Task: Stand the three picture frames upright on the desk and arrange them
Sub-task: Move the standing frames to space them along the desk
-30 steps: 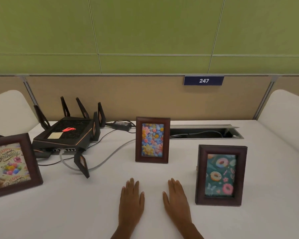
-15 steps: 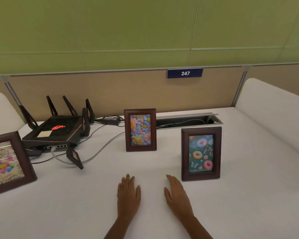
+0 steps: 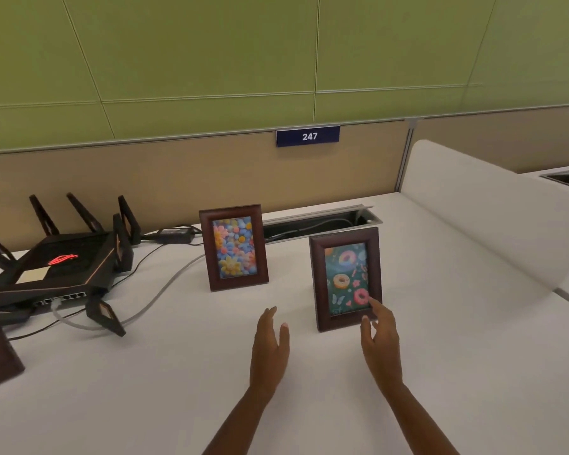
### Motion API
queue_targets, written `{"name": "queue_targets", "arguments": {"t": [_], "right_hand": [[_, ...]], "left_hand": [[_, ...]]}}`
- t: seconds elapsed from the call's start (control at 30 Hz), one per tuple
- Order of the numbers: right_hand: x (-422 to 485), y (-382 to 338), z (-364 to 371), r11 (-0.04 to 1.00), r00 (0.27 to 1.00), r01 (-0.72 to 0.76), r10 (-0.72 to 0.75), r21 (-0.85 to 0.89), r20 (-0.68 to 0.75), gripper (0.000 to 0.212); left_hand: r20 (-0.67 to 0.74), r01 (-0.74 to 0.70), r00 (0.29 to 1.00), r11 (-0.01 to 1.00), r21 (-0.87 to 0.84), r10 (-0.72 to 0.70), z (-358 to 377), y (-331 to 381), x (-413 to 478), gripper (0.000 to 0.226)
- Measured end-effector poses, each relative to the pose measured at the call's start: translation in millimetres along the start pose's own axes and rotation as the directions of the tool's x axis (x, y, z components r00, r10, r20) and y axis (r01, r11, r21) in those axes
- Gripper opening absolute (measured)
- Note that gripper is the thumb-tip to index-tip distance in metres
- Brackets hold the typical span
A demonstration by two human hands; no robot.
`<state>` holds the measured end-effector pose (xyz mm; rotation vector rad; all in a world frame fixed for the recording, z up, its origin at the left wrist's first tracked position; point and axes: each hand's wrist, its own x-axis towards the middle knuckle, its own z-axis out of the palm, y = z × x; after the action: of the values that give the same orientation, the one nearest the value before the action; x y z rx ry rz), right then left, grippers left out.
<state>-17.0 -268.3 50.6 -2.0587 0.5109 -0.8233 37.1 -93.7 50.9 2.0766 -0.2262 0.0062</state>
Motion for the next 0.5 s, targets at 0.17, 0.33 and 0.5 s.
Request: {"name": "queue_targets", "arguments": {"t": [0.17,0.33,0.5], "right_hand": [[28,24,-17,0.994,0.995,-0.099,0.099,0.051,-0.001,0.040],[56,44,-31,0.968,0.958,-0.240,0.225,0.066,0.177,0.049],[81,63,-41,0.944,0.875,-0.326,0.278,0.059,0.396,0.052]], "left_hand": [[-0.030,-0.019,0.999,0.996,-0.086,0.016,19,25,11,0.045],[0.017,0.105,0.994,0.976,-0.190,-0.104,47,39,20,0.046],[0.081,0.256,0.967,0.928,-0.271,-0.243,72,43,25,0.049]]}}
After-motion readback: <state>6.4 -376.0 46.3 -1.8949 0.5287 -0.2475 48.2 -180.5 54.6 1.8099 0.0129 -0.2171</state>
